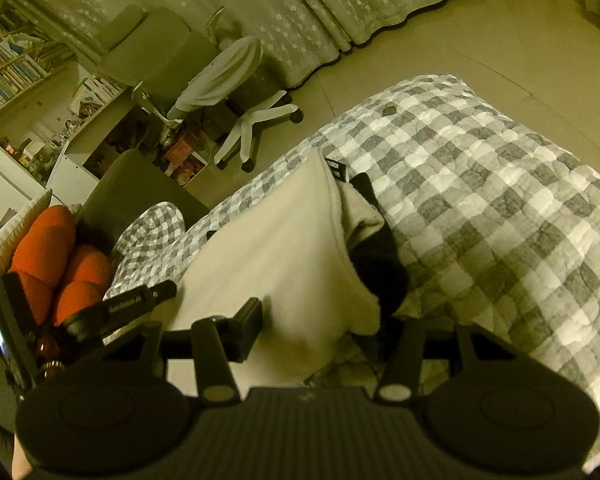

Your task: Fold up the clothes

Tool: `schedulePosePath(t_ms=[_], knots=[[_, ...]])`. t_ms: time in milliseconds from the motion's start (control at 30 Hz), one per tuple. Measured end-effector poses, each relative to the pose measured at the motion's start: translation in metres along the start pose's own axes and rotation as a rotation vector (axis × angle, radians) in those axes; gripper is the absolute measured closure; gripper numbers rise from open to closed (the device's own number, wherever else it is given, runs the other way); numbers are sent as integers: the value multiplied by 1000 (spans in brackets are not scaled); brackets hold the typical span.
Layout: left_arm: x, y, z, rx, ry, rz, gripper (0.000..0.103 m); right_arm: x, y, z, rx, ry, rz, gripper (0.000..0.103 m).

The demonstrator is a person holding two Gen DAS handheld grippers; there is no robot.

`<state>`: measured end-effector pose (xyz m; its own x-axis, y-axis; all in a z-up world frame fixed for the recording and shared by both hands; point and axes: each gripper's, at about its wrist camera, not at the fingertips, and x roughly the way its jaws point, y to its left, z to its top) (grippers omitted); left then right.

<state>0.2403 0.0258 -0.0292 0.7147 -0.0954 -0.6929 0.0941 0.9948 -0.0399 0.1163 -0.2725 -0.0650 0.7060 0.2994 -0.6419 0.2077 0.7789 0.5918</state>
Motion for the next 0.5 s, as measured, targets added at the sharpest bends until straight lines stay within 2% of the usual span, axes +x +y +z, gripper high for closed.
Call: schedulePosePath(t_ms=[200, 500], knots=[[-8, -1, -9, -5, -30, 6, 68, 1, 1, 0, 2, 0, 0, 54], [-46, -15, -41, 77, -94, 65, 68, 2, 0, 0, 14, -4, 3, 54]])
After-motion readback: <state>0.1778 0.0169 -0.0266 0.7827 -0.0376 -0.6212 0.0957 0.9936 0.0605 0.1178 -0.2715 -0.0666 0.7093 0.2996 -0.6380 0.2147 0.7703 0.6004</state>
